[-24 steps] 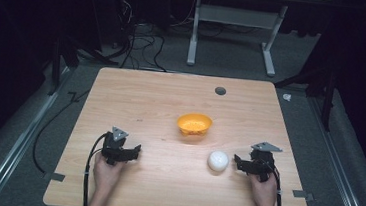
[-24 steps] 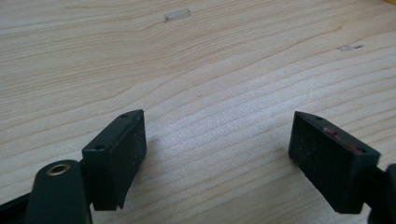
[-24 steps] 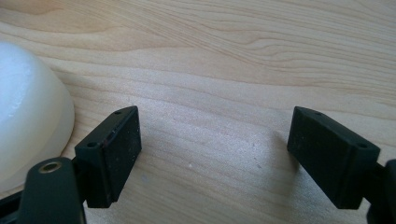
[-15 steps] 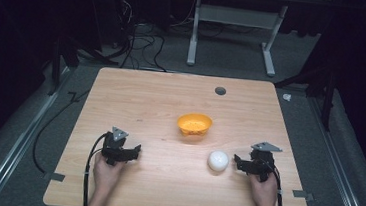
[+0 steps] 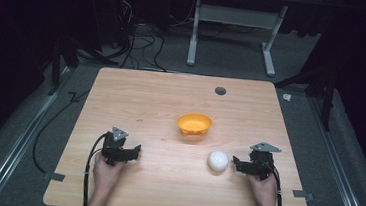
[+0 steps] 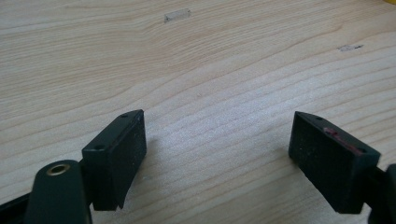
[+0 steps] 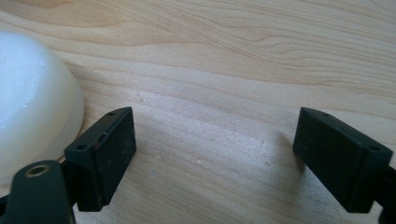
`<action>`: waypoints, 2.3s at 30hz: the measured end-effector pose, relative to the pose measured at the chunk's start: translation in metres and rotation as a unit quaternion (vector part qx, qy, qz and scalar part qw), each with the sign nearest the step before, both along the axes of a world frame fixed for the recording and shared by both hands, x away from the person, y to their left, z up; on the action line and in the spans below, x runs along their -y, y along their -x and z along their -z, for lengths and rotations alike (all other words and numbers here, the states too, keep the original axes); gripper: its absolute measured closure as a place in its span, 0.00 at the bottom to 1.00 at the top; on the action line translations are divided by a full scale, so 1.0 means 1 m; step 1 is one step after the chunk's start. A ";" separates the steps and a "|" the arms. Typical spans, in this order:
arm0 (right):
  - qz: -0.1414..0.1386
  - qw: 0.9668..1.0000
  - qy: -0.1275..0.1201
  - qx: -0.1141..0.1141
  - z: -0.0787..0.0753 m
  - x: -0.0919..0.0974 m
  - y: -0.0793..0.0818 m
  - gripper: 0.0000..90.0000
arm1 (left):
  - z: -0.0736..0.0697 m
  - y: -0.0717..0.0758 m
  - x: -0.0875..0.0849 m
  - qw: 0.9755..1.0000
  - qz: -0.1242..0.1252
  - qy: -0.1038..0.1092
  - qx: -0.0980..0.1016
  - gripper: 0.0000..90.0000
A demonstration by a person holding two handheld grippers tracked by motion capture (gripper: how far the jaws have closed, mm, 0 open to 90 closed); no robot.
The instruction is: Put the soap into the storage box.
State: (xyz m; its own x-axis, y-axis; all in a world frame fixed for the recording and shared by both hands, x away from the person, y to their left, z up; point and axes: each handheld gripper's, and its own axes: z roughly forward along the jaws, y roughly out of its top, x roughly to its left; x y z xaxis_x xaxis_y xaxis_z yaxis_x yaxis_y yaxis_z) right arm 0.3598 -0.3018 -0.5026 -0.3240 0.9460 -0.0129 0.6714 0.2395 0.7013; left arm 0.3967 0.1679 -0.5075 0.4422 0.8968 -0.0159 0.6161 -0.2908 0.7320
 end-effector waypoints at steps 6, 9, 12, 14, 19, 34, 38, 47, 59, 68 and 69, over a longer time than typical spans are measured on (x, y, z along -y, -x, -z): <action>0.022 1.000 -0.004 0.003 -0.001 -0.003 0.001 0.21 | 0.000 0.000 0.000 1.000 -0.001 0.000 0.000 0.22; 0.022 1.000 -0.017 0.007 -0.004 -0.002 0.001 0.22 | 0.000 0.000 0.000 1.000 -0.001 0.000 0.000 0.22; 0.021 0.999 -0.023 0.018 -0.010 -0.001 0.003 0.23 | 0.000 0.000 0.000 1.000 -0.001 0.000 0.000 0.22; 0.020 0.999 -0.028 0.021 -0.015 -0.002 0.005 0.23 | 0.000 0.000 0.000 1.000 -0.001 0.000 0.000 0.22; 0.008 0.998 -0.046 0.037 -0.025 -0.003 0.012 0.24 | 0.000 0.000 0.000 1.000 0.000 0.000 0.000 0.22; -0.047 0.995 -0.050 0.067 -0.042 -0.029 0.035 0.24 | 0.000 0.000 0.000 1.000 -0.001 0.000 0.000 0.22; -0.069 0.995 -0.040 0.062 -0.045 -0.041 0.035 0.23 | 0.000 0.000 0.000 1.000 -0.002 0.000 0.000 0.22; -0.105 0.993 -0.030 0.041 -0.035 -0.060 0.029 0.19 | 0.000 0.000 0.000 1.000 -0.002 0.000 0.000 0.22; -0.116 0.993 -0.017 0.011 -0.022 -0.072 0.018 0.17 | 0.000 0.000 0.000 1.000 -0.002 -0.001 -0.001 0.21; -0.120 0.993 -0.013 -0.004 -0.015 -0.075 0.013 0.19 | 0.000 0.000 0.000 1.000 -0.002 -0.001 0.000 0.21; -0.122 0.992 -0.012 -0.008 -0.014 -0.075 0.013 0.20 | 0.000 0.000 0.000 1.000 -0.002 -0.001 -0.001 0.21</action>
State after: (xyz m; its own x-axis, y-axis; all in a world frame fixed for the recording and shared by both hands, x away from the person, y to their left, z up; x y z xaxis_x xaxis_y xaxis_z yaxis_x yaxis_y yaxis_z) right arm 0.3471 -0.2268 -0.4881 -0.5433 0.8394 0.0149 0.6064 0.3801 0.6984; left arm 0.3966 0.1675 -0.5075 0.4385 0.8986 -0.0152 0.6181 -0.2892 0.7310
